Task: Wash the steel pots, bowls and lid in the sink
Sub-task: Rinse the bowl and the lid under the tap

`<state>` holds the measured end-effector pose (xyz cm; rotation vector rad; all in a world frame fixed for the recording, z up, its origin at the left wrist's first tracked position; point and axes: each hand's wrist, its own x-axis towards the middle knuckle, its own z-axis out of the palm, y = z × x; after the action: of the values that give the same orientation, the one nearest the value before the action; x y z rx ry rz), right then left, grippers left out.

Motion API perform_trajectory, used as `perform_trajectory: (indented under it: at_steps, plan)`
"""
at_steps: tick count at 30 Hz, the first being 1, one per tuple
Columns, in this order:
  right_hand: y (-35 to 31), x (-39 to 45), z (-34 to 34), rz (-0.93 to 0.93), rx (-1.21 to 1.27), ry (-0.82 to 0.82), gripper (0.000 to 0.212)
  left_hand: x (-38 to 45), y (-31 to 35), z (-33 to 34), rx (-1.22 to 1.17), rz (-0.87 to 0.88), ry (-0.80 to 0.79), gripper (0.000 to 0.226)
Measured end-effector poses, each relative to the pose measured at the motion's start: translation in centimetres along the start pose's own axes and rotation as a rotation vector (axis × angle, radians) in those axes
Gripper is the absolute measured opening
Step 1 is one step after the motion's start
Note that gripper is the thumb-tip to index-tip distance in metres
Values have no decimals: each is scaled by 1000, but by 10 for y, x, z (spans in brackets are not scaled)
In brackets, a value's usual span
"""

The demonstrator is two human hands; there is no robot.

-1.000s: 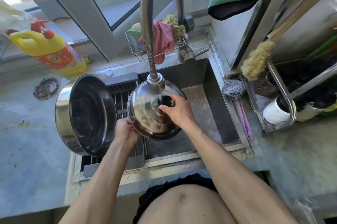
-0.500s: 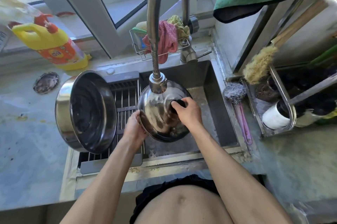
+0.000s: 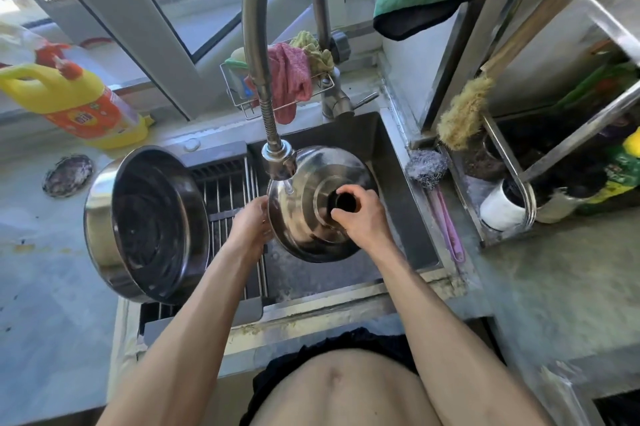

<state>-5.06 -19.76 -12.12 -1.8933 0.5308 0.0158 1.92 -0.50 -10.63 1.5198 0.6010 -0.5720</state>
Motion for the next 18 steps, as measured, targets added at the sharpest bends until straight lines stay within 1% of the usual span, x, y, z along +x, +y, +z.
perform_trajectory:
  at_steps: [4,7,8,11,13,15,17,18]
  plan:
    - [-3,-2,4,-82,-37,15,45,-4,-16,-3,-132,-119,20,31]
    - [-9,-3,7,-93,-32,9,52,-8,-28,-3,-342,-246,29,29]
    - [-10,-3,8,-100,-25,18,52,-10,-31,-2,-398,-262,41,30]
    - [-12,-4,10,-93,6,30,48,-9,-41,3,-542,-234,78,38]
    - [-10,-4,8,-28,48,-12,46,-9,-42,4,-621,-238,115,40]
    - [-5,-2,6,35,77,-27,44,-6,-45,4,-647,-237,133,34]
    - [3,0,2,85,85,13,38,-3,-47,4,-616,-214,138,27]
    - [5,1,0,115,85,30,34,-3,-45,5,-588,-193,135,27]
